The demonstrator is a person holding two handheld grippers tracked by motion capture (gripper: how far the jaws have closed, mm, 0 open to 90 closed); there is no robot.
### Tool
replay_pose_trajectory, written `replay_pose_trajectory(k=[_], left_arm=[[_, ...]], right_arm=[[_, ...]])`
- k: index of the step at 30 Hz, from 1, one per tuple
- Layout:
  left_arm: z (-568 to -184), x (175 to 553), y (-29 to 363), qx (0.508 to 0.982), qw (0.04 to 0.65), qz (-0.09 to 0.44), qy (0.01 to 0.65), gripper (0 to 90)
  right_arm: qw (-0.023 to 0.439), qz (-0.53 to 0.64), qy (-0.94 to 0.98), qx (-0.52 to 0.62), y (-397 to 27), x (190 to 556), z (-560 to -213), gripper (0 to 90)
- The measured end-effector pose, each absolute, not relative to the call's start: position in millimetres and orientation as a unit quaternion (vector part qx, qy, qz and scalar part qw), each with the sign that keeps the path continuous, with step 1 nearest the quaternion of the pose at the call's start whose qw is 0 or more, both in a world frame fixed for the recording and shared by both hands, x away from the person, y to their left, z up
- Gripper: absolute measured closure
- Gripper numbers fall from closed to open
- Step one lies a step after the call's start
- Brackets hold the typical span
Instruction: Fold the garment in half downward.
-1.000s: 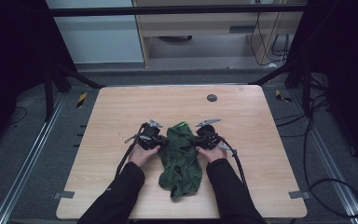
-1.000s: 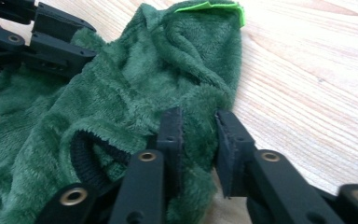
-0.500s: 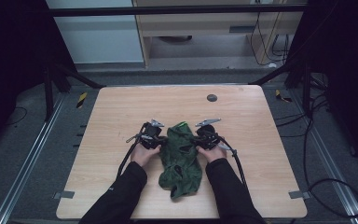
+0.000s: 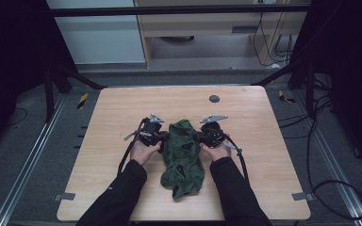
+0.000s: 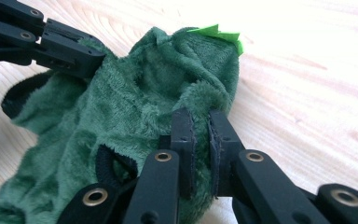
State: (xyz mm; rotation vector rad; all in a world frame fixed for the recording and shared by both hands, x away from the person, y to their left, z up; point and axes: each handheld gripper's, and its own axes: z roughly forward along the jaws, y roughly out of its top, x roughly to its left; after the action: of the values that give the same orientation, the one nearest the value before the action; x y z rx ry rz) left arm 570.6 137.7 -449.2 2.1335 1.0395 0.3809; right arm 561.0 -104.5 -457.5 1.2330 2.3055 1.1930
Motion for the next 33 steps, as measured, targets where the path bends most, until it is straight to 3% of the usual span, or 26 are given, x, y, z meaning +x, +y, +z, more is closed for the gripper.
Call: replay_pose_trajectory(k=[20,33], left_arm=[[-402.5,542.7,137.2,0.824,0.398,0.184,0.360,82.5],[-399.0,519.6,138.7,0.824,0.412,0.182,0.345,82.5]], right_arm=[[0.166,0.448,0.789,0.387,-109.3,545.4,-420.5,82.5],[0.173,0.460,0.790,0.366,-114.2,521.6,-418.3,82.4]])
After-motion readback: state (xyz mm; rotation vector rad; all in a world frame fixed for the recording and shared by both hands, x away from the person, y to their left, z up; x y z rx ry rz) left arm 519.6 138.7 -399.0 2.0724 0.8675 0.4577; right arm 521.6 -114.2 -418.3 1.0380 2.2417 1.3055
